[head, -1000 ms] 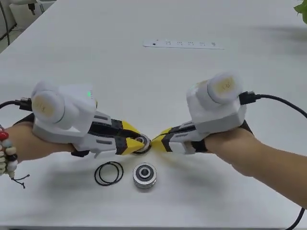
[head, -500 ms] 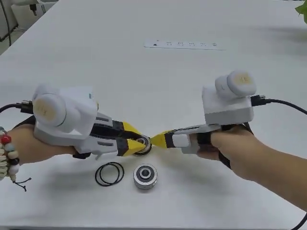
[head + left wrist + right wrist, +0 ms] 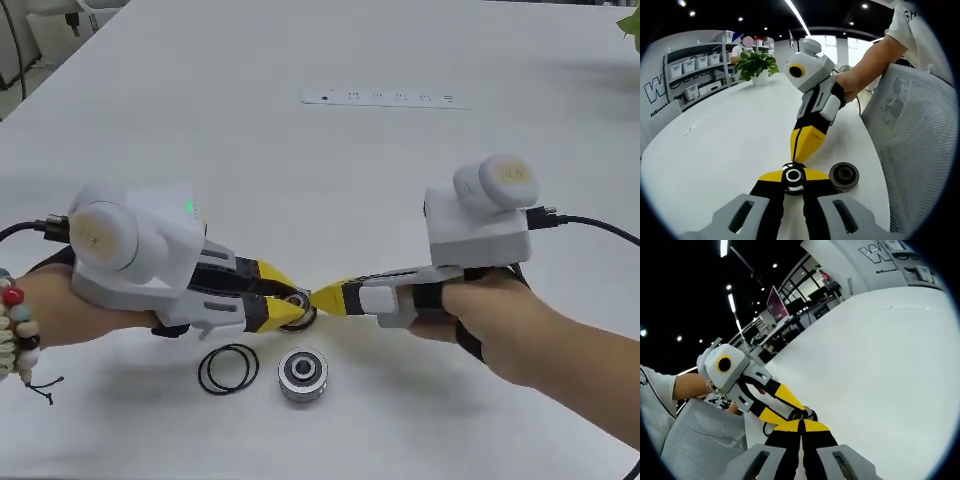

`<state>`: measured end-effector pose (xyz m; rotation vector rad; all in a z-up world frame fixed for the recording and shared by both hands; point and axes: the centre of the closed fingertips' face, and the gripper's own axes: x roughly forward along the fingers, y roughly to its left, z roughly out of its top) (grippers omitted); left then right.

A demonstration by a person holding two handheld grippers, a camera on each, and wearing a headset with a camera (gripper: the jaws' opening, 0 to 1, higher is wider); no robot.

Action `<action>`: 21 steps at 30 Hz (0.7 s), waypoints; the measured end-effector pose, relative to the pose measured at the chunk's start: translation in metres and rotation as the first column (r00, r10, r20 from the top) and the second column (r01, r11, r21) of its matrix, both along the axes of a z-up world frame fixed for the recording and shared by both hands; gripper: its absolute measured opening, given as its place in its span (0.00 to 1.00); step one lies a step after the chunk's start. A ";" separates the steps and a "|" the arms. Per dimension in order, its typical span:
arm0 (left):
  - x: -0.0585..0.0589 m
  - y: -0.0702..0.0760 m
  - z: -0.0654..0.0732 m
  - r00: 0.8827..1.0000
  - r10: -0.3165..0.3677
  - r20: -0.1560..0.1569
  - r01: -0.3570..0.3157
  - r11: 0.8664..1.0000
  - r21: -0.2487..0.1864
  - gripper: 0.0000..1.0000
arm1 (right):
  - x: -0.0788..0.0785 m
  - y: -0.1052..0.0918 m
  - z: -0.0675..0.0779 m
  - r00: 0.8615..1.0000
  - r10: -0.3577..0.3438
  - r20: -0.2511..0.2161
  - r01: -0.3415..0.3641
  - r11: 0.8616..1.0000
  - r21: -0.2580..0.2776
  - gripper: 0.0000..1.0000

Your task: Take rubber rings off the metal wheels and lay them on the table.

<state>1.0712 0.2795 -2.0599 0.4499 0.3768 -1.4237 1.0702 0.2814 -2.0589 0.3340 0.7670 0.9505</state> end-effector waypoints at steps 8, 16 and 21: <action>-0.001 -0.001 0.000 1.000 -0.007 0.000 0.007 1.000 0.001 0.08 | 0.000 0.001 0.002 1.000 0.008 0.008 -0.008 1.000 0.007 0.00; -0.002 -0.002 0.000 1.000 -0.009 -0.002 0.009 1.000 0.000 0.08 | -0.002 0.005 0.005 1.000 0.019 0.014 -0.019 1.000 0.021 0.00; -0.003 -0.003 0.000 1.000 -0.009 -0.004 0.009 1.000 -0.002 0.08 | -0.003 0.006 0.004 0.999 0.029 0.029 -0.029 1.000 -0.002 0.00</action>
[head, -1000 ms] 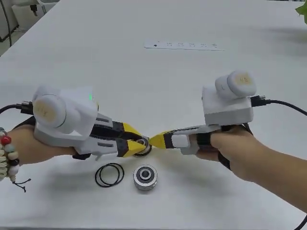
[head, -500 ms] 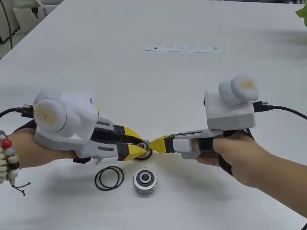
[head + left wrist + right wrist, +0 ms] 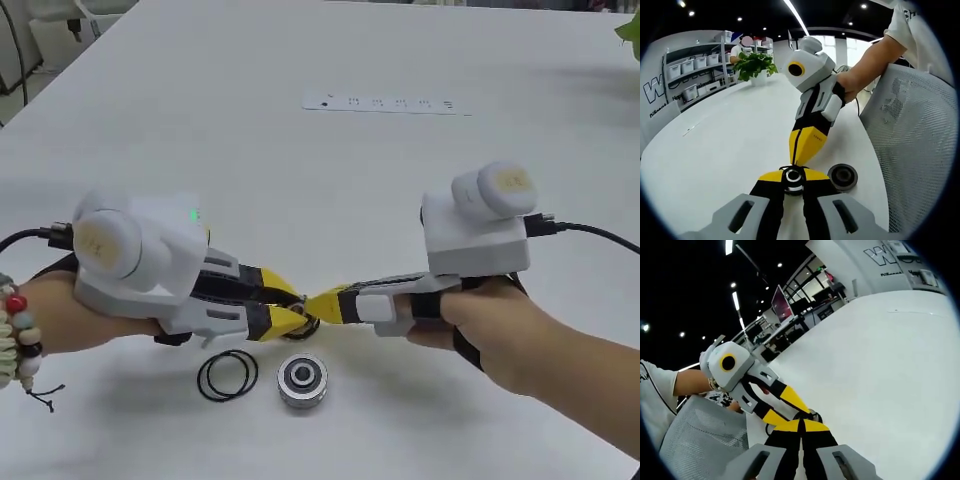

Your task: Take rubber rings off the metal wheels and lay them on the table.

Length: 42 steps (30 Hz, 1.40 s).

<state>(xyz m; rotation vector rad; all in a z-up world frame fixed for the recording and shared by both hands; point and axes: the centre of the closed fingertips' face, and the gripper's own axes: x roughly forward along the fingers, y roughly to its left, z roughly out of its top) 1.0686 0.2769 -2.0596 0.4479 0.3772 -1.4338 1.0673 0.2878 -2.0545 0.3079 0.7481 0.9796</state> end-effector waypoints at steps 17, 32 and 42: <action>0.000 0.000 0.000 1.000 0.019 -0.018 -0.020 1.000 -0.020 0.08 | 0.000 -0.003 0.002 0.999 -0.029 -0.021 0.030 0.998 0.047 0.00; -0.008 0.014 0.027 0.999 -0.016 -0.031 0.014 0.999 -0.051 0.24 | 0.006 -0.006 0.000 0.998 -0.052 -0.022 0.052 0.999 0.013 0.00; -0.009 0.035 0.053 1.000 0.009 -0.016 -0.010 0.993 -0.117 0.52 | 0.003 0.002 0.007 0.999 -0.036 -0.020 0.036 0.999 0.031 0.00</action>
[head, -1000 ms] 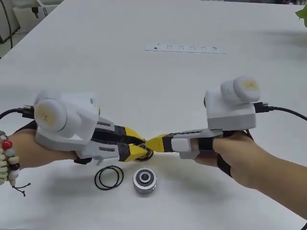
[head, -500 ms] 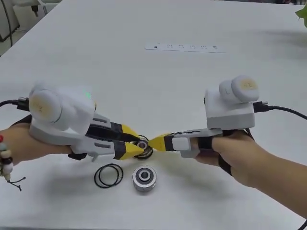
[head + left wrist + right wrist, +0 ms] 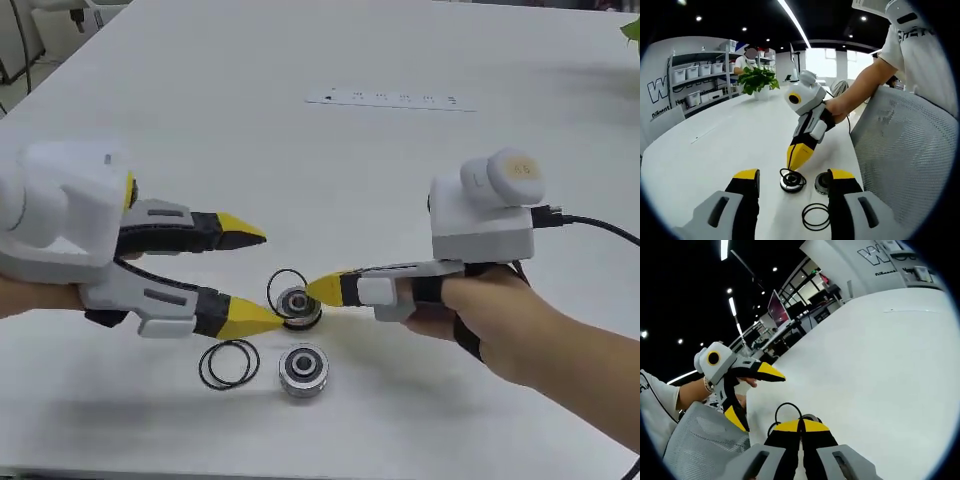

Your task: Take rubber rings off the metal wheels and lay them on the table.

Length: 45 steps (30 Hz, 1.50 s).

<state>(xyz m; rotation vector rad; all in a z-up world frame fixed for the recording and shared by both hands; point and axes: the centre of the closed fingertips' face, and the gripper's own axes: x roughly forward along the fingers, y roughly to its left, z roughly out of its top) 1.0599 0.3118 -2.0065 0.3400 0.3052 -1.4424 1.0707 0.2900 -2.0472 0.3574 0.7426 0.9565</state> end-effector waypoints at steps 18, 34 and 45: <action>-0.011 0.054 0.009 0.994 0.104 0.031 -0.104 0.995 0.003 0.83 | -0.019 0.028 0.002 0.988 0.146 0.053 -0.142 0.987 -0.073 0.00; -0.028 0.084 -0.021 0.979 0.202 -0.021 -0.200 0.978 0.055 0.88 | -0.027 0.035 -0.014 0.957 0.271 0.104 -0.241 0.941 -0.238 0.00; -0.035 0.088 -0.025 0.968 0.248 -0.043 -0.247 0.968 0.044 0.86 | -0.029 0.039 -0.023 0.941 0.315 0.122 -0.266 0.914 -0.307 0.00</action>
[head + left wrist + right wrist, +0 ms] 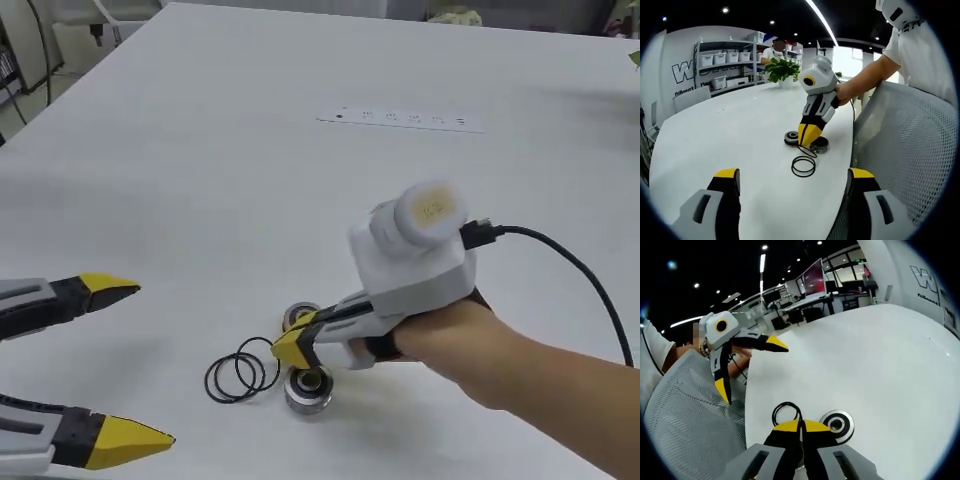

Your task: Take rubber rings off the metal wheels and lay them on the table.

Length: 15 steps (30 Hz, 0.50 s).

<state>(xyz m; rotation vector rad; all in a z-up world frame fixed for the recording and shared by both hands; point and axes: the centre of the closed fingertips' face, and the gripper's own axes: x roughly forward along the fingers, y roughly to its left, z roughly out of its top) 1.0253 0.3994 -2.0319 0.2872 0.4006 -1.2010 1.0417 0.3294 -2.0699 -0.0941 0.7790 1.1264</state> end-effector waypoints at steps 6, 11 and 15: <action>0.000 0.003 0.002 1.000 0.023 -0.011 -0.024 1.000 -0.019 0.85 | 0.001 0.001 -0.001 1.000 0.007 0.014 -0.006 1.000 -0.008 0.02; 0.000 0.004 0.002 1.000 0.025 -0.013 -0.025 1.000 -0.012 0.84 | 0.003 0.000 0.001 0.999 0.007 0.032 -0.007 1.000 -0.009 0.03; 0.001 0.003 0.004 1.000 0.017 -0.011 -0.017 1.000 -0.012 0.84 | 0.005 -0.002 0.011 0.999 -0.004 0.046 0.003 1.000 0.022 0.03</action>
